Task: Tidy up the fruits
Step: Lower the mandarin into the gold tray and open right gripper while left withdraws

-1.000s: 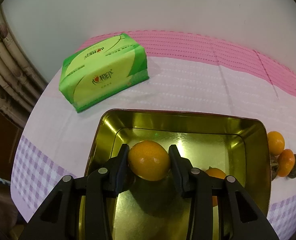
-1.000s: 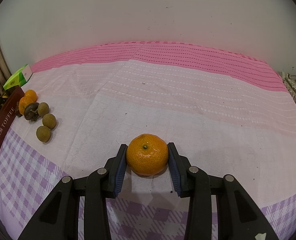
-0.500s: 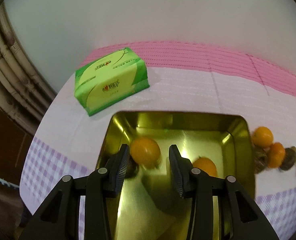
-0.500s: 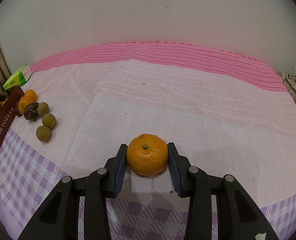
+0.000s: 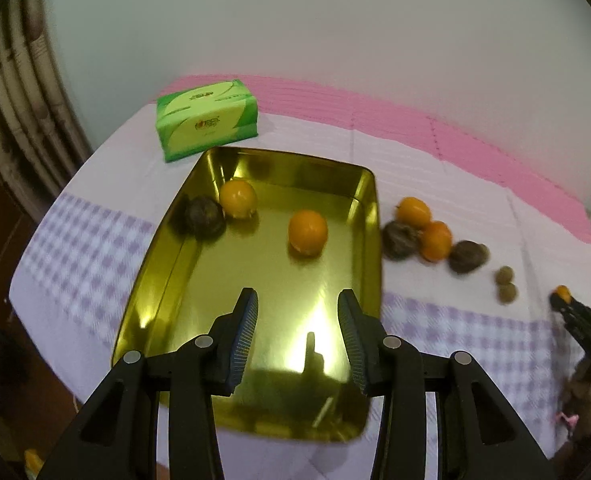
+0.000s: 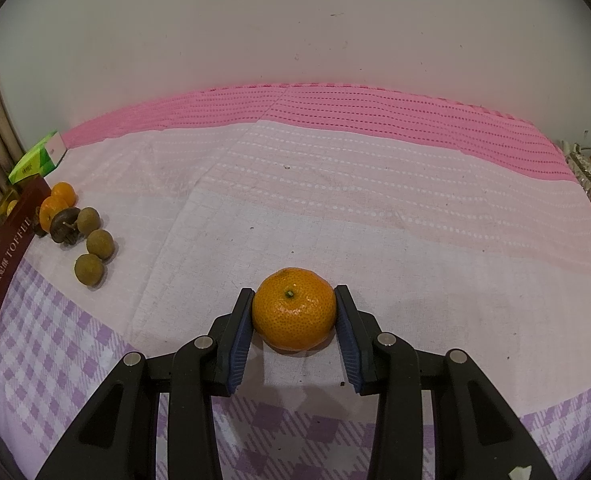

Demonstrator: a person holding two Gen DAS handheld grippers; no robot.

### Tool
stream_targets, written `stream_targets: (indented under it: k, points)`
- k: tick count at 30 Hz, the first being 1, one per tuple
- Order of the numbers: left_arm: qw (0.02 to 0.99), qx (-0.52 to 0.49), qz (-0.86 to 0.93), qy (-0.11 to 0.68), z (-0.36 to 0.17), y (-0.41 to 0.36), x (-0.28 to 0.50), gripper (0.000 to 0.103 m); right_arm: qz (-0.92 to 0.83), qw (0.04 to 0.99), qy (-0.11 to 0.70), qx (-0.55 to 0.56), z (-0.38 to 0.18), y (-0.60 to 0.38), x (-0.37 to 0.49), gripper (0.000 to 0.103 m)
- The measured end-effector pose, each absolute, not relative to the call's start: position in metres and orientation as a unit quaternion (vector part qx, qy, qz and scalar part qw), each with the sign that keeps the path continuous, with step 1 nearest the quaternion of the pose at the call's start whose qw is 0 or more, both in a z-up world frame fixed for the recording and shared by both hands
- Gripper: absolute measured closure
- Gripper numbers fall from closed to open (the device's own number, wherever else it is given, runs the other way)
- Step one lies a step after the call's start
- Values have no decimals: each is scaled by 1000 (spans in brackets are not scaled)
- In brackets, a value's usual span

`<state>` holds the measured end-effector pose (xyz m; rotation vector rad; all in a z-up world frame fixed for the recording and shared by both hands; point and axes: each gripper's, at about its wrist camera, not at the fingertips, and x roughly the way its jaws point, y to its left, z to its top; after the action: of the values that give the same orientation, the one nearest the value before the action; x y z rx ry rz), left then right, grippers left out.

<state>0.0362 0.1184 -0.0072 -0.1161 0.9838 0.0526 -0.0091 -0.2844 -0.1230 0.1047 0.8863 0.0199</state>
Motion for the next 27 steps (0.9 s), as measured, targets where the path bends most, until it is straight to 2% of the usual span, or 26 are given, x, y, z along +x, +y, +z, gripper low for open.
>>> stream_targets:
  k: [2, 4, 9, 15, 27]
  points:
    - [880, -74, 23, 469, -6, 118, 19, 41, 10, 902, 428, 50, -123, -286, -9, 66]
    - [883, -98, 24, 458, -6, 121, 1, 36, 10, 902, 429, 50, -123, -286, -9, 66]
    - [870, -136, 8, 474, -9, 127, -22, 36, 10, 902, 429, 47, -123, -286, -9, 66]
    - [876, -57, 56, 476, -4, 132, -37, 36, 8, 899, 436, 38, -122, -277, -9, 66]
    - [864, -69, 75, 493, -14, 151, -36, 36, 69, 905, 416, 52, -79, -218, -22, 67]
